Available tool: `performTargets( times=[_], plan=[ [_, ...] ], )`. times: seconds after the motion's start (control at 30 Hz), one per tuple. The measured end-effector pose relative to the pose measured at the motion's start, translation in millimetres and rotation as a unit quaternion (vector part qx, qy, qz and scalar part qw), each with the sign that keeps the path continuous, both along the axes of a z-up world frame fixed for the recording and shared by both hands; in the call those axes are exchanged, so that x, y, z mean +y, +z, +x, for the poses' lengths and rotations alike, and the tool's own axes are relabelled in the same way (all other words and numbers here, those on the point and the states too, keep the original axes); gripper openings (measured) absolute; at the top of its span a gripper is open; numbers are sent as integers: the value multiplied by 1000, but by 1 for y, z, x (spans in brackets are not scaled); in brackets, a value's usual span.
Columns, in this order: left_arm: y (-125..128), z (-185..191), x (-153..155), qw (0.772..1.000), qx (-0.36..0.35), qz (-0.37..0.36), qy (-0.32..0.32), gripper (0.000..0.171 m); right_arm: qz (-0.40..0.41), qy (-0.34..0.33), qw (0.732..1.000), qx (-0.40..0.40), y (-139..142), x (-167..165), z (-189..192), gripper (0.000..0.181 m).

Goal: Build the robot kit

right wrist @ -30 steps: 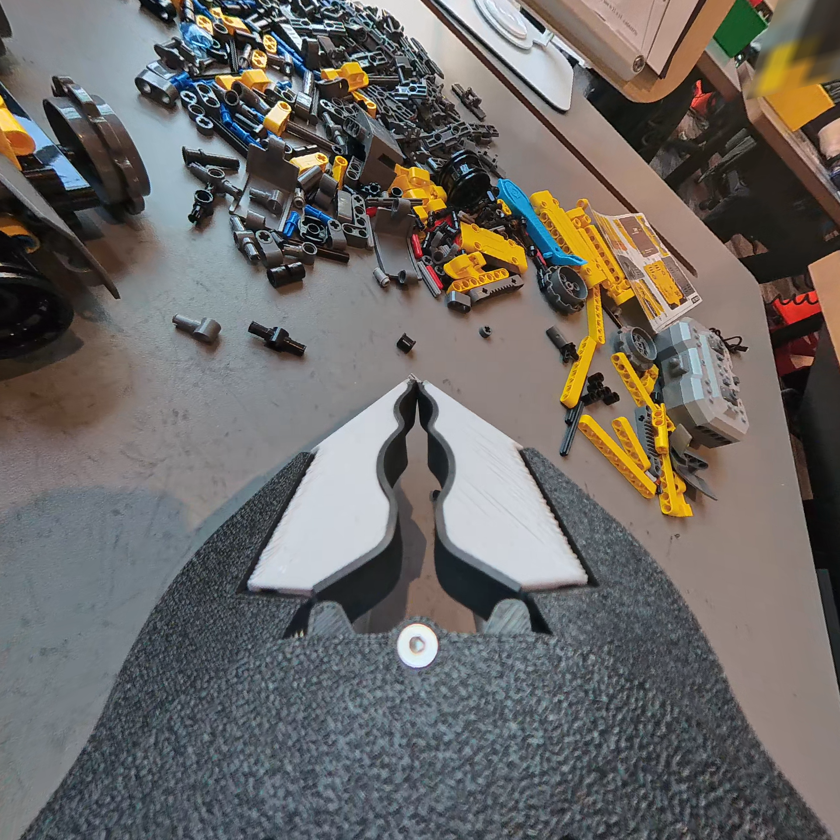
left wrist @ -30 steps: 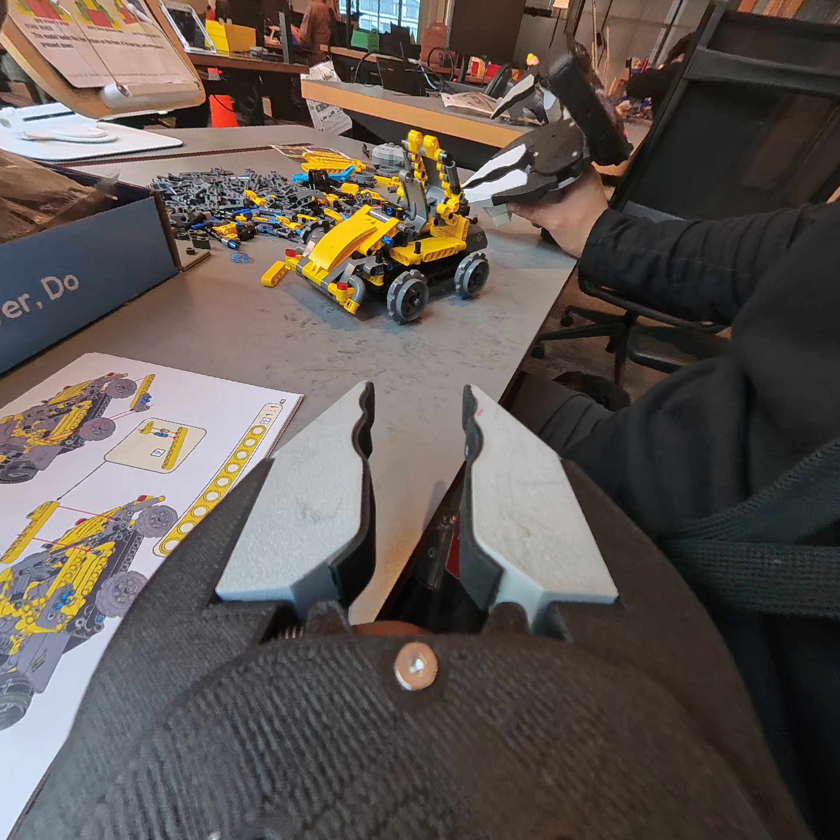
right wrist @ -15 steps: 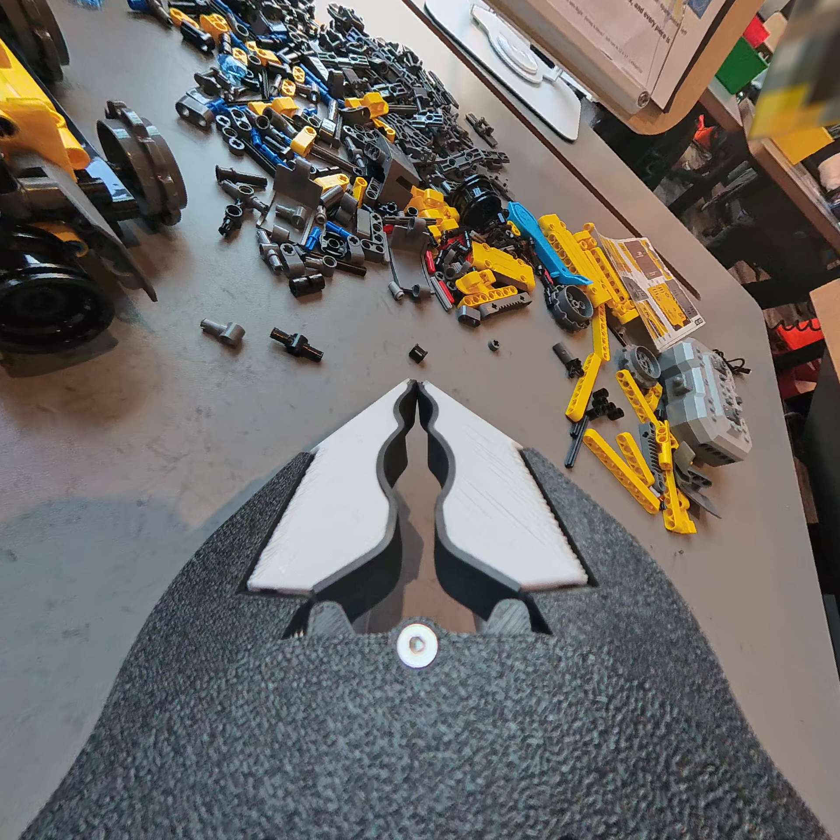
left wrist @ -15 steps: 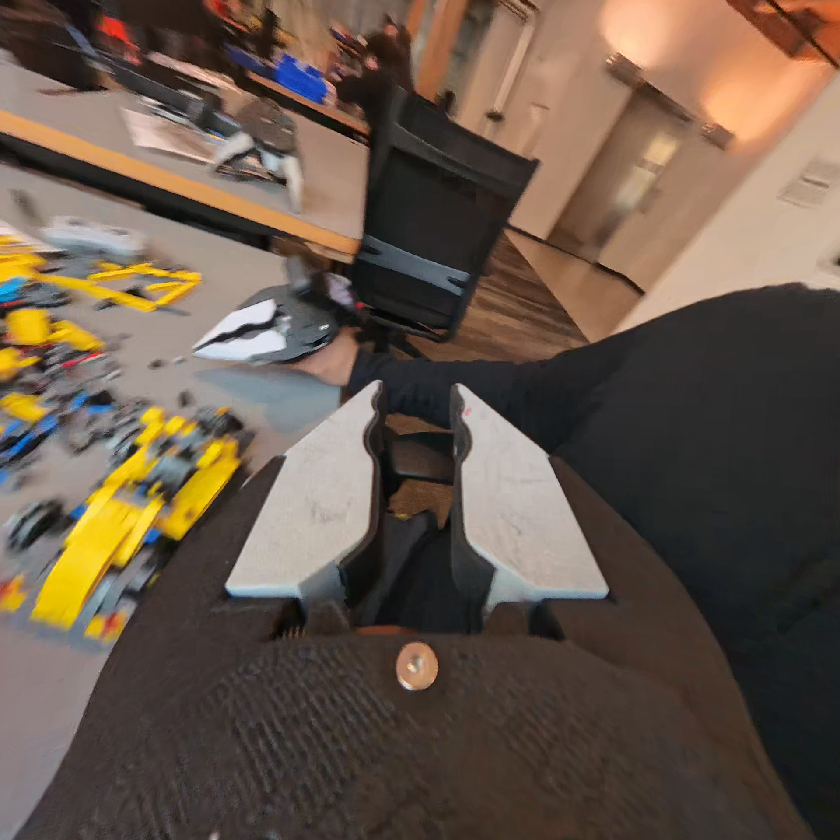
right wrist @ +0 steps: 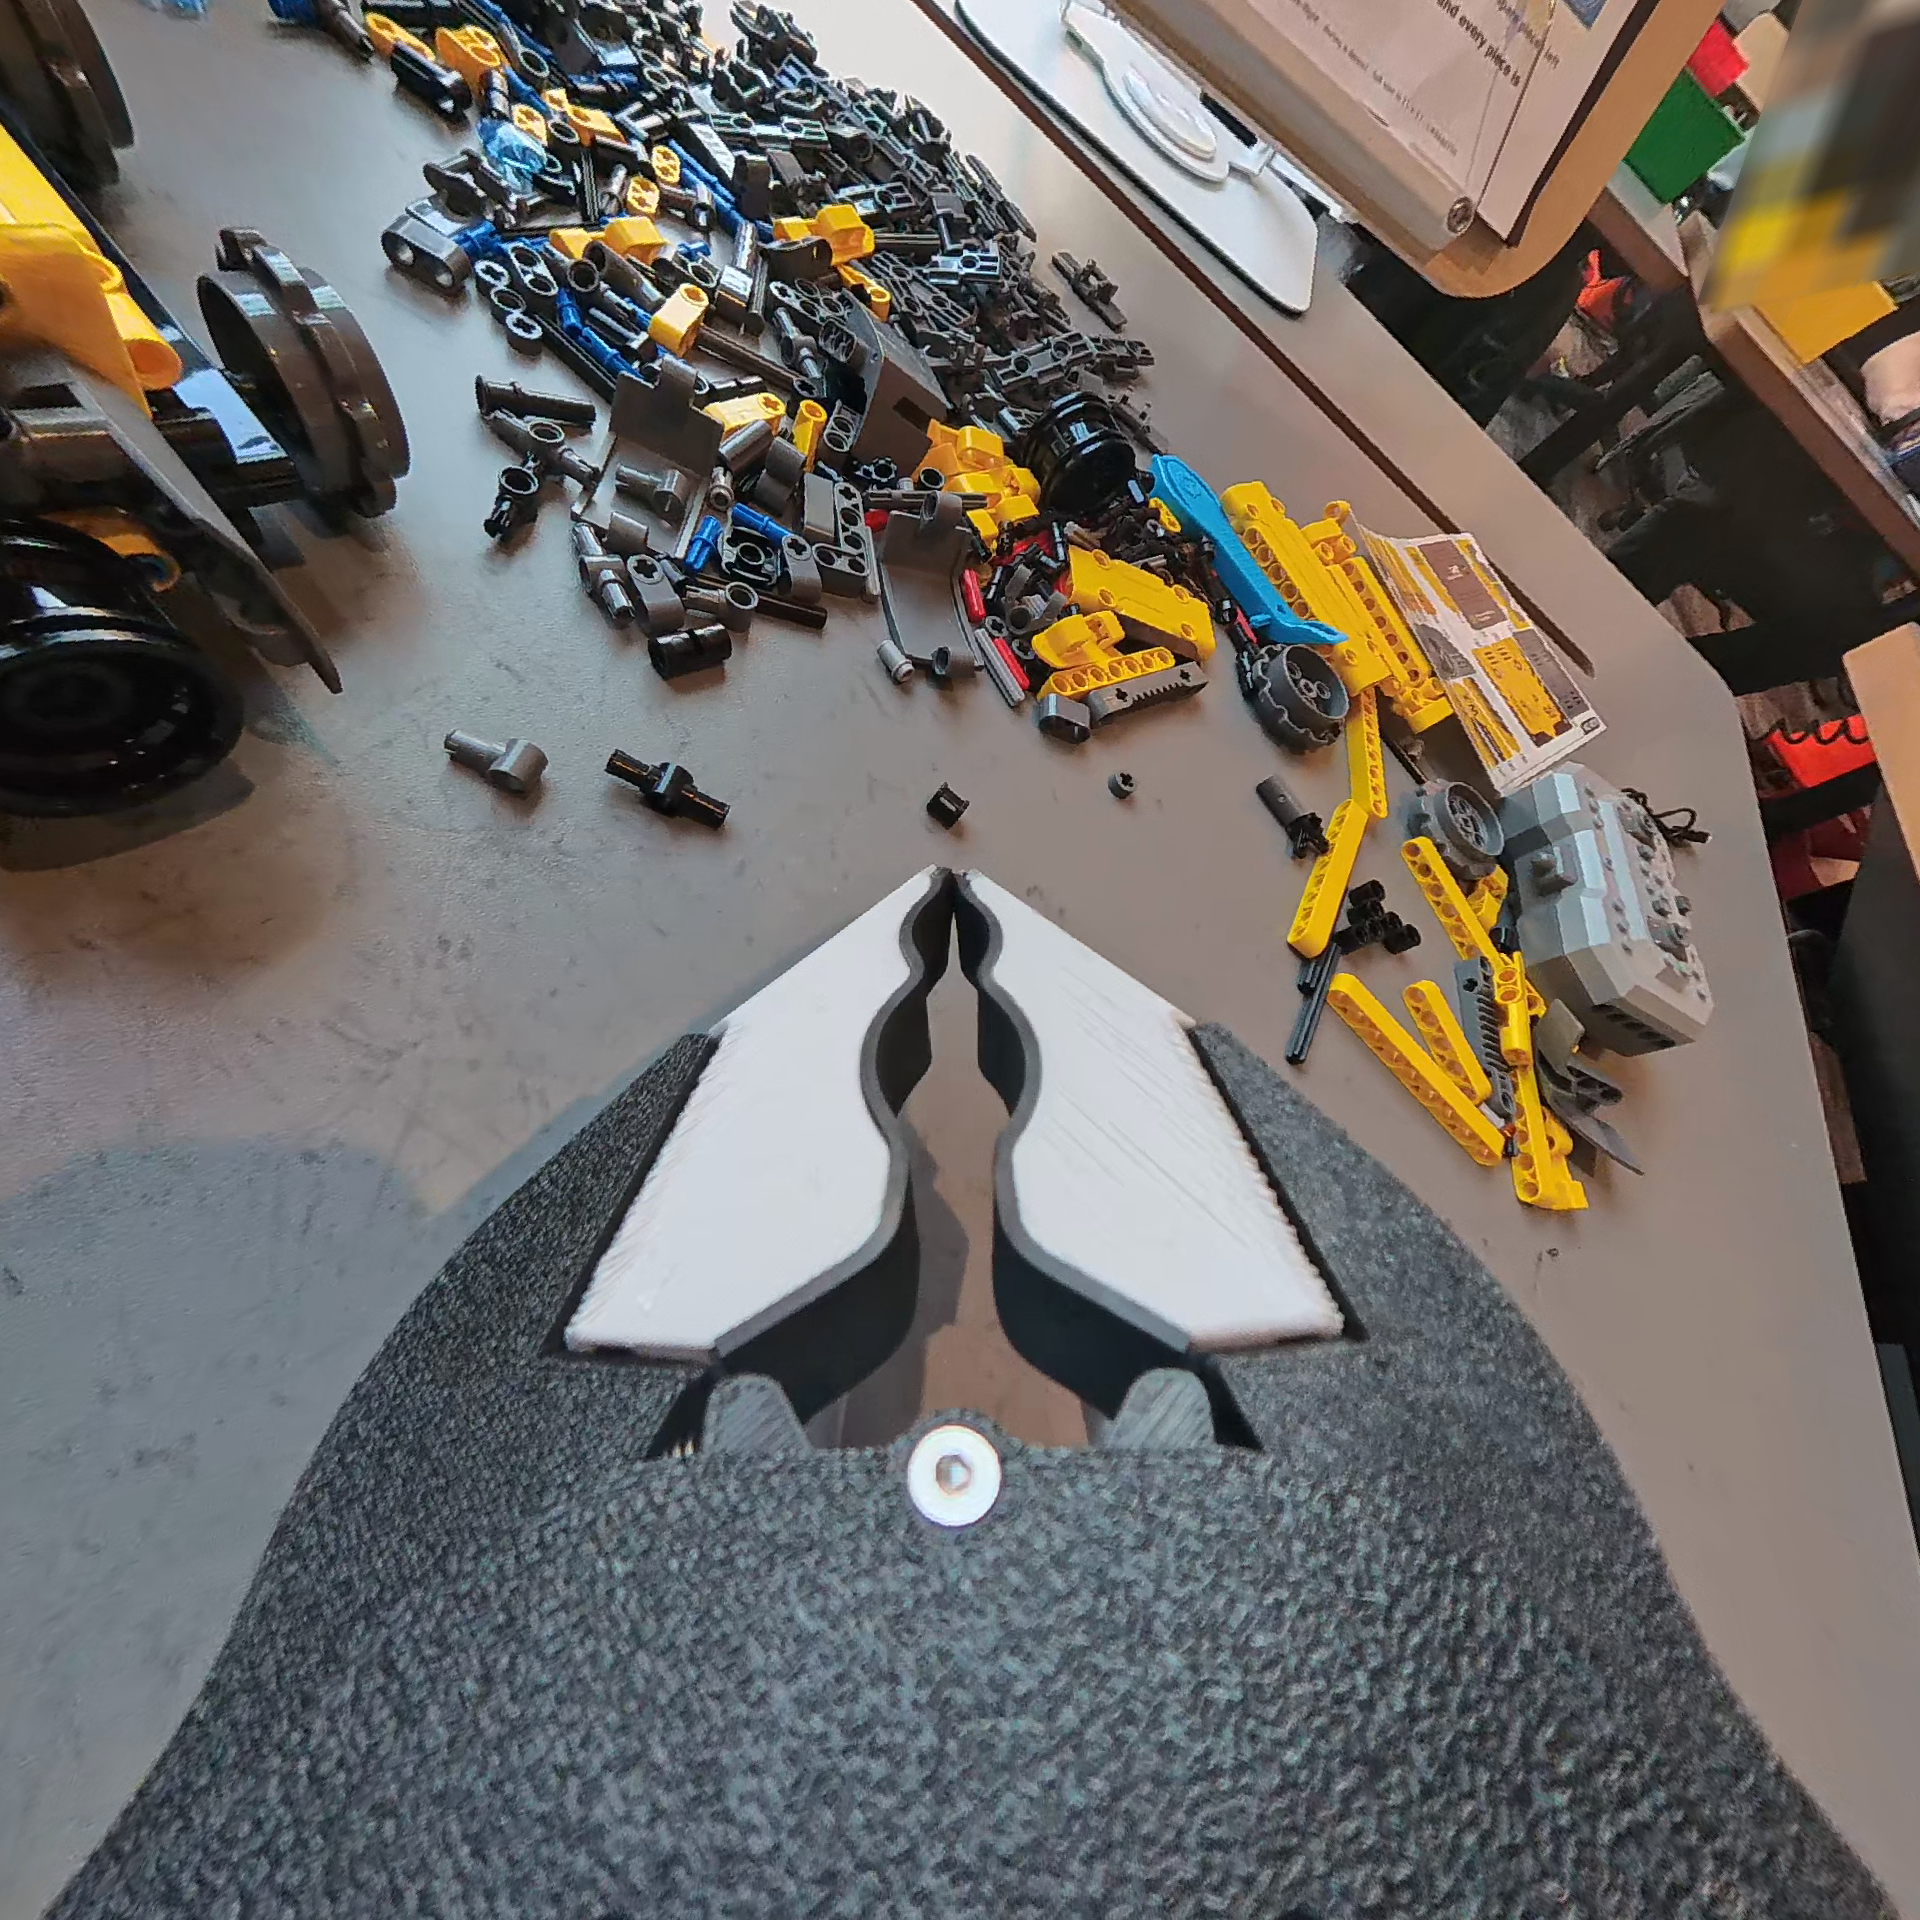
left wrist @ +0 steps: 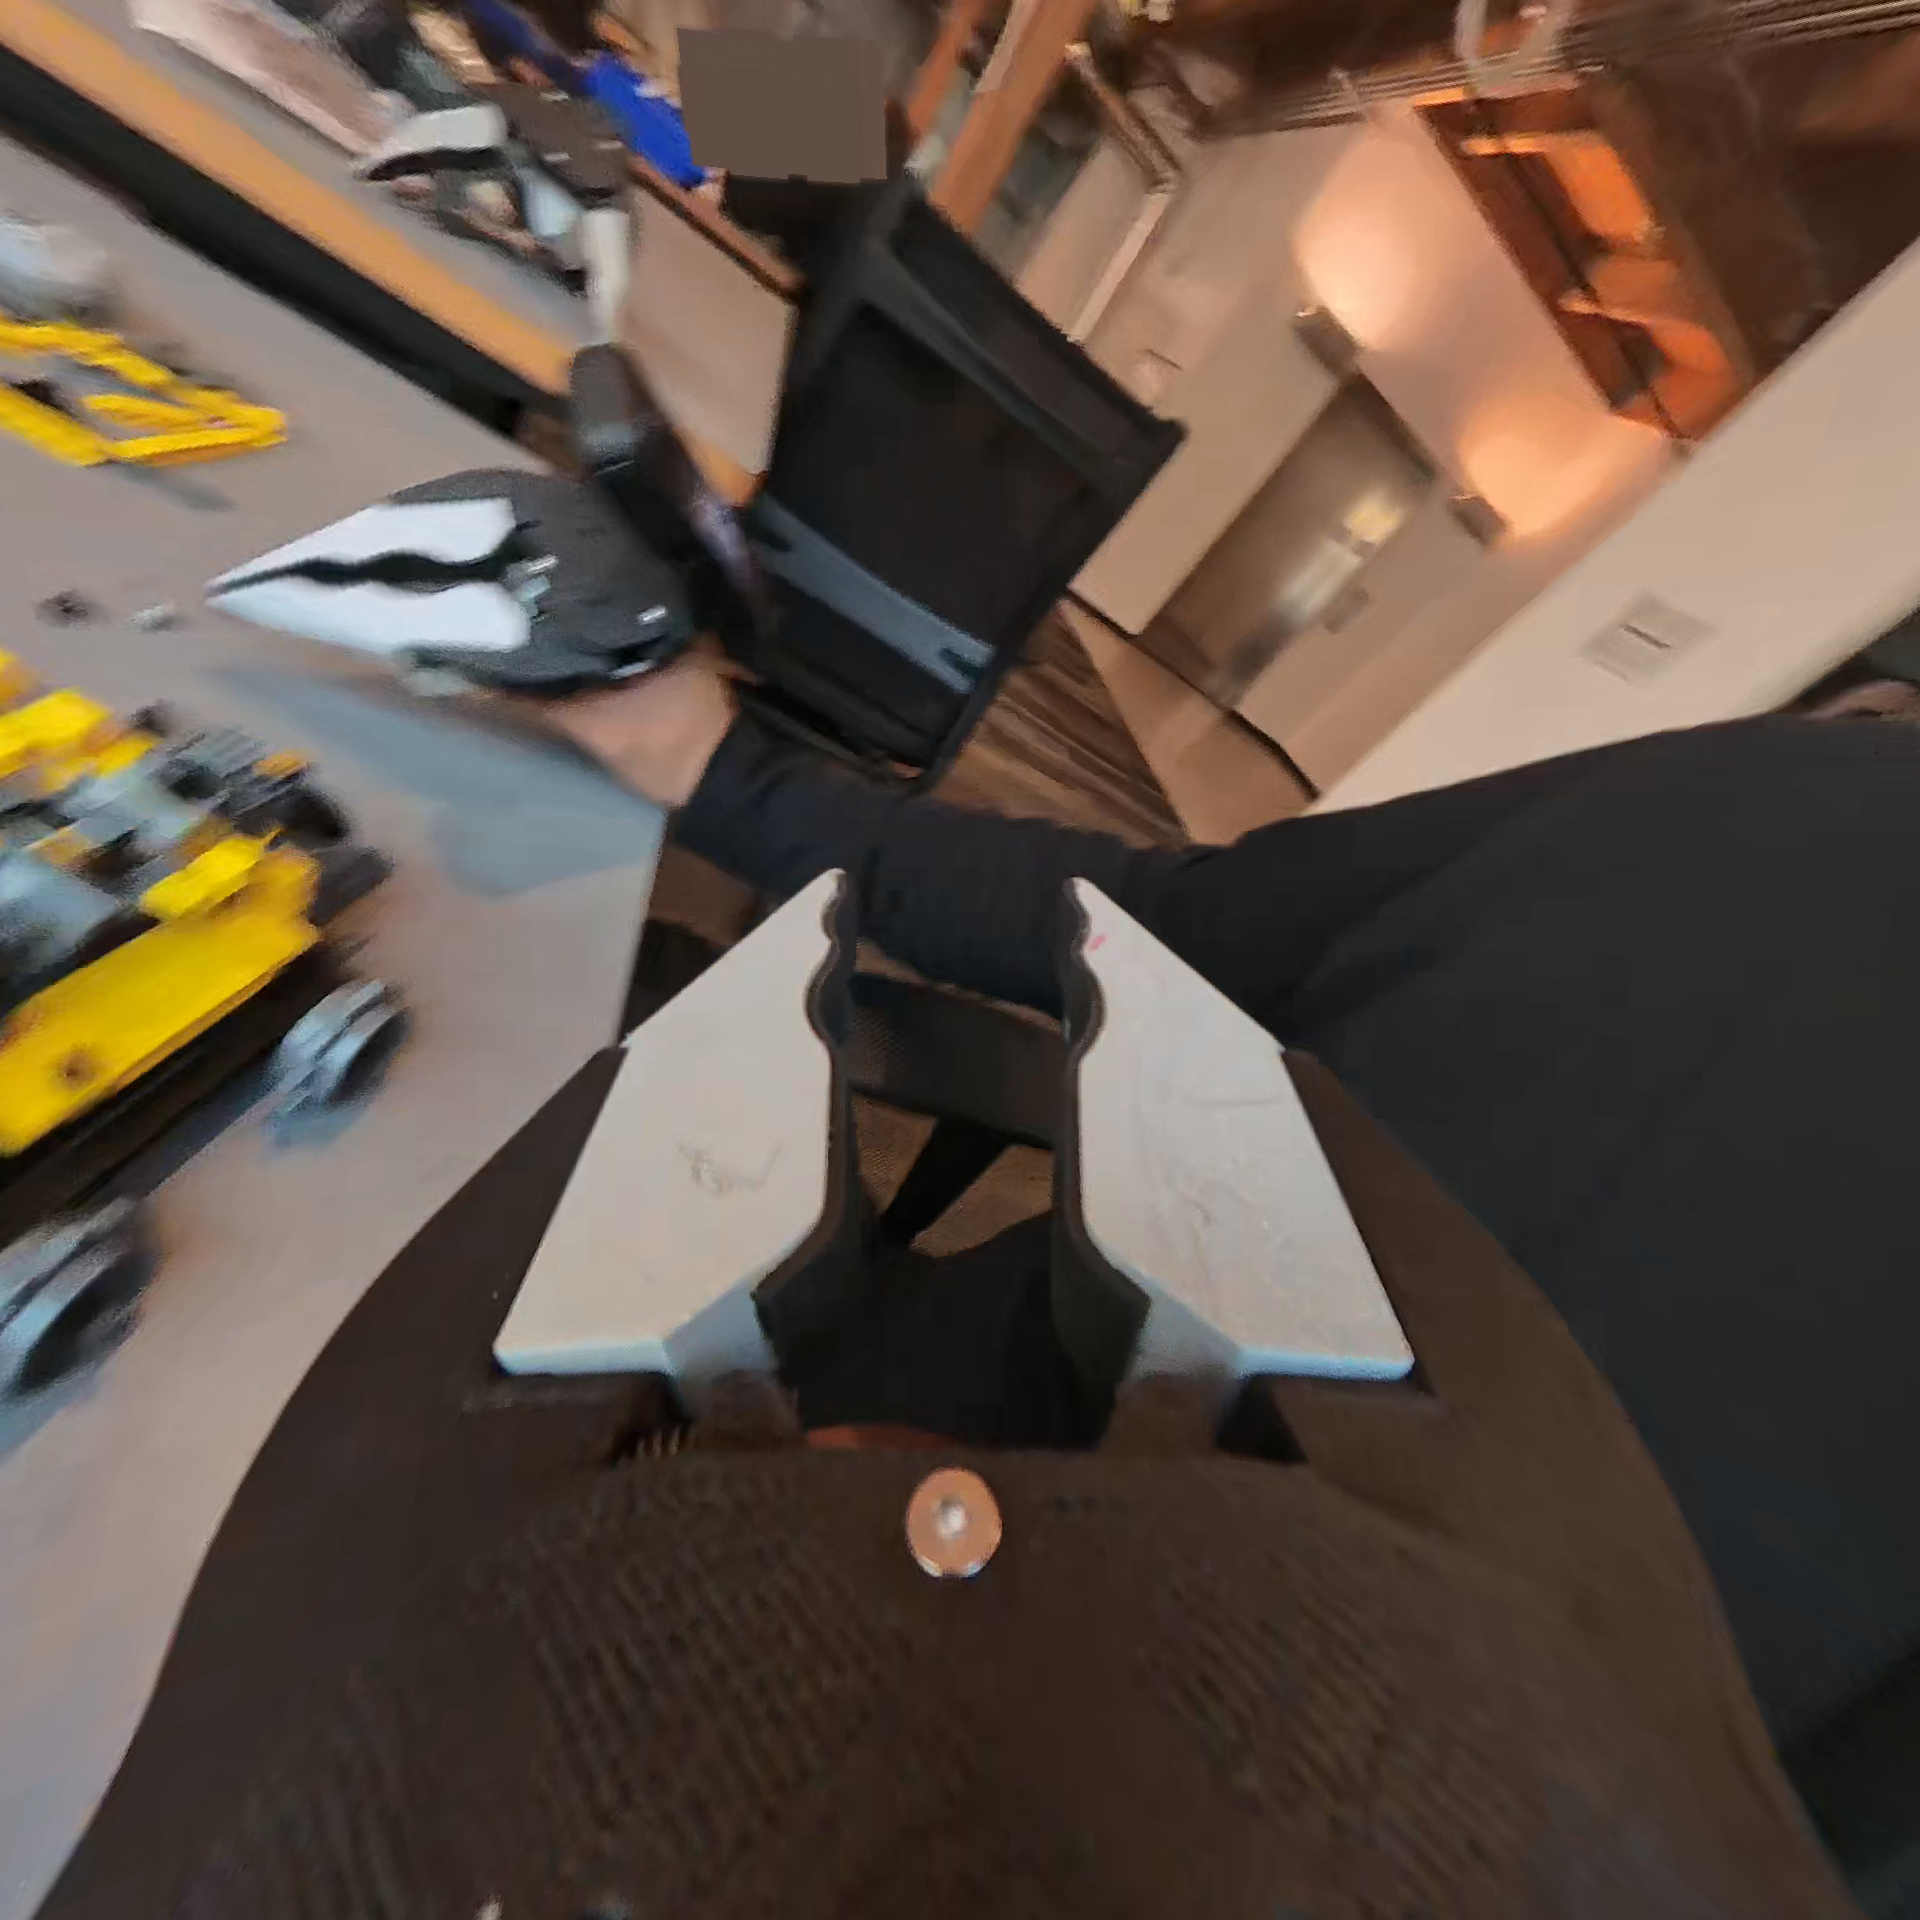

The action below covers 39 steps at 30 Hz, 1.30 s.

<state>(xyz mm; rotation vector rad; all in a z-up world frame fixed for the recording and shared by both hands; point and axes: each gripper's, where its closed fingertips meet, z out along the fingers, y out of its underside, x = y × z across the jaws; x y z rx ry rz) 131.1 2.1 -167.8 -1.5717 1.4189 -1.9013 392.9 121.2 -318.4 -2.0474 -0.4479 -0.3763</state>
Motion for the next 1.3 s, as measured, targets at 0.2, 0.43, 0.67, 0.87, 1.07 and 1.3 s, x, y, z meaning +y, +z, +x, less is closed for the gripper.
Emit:
performTargets(
  times=[0.2, 0.43, 0.67, 0.87, 1.07, 1.3],
  plan=[
    [-67, -42, 56, 991, 64, 55, 103, 43, -9, -1, 1000, 9, -2, 0, 1, 0],
    [-89, -48, 73, 976, 49, 147, 152, 41, -24, -14, 1000, 4, -7, 1, 5, 1],
    [-110, -44, 57, 973, 62, 199, 102, 40, -39, -24, 999, -5, -12, 2, 9, 8],
    [-116, -43, 55, 966, 65, 228, 98, 41, -40, -28, 999, -7, -13, 3, 10, 11],
    [-122, -43, 60, 963, 76, 237, 106, 42, -25, -33, 999, 10, -8, 2, 14, 17],
    [-123, -41, 62, 961, 79, 235, 122, 44, -20, -33, 999, 15, -6, 2, 14, 22]
  ],
)
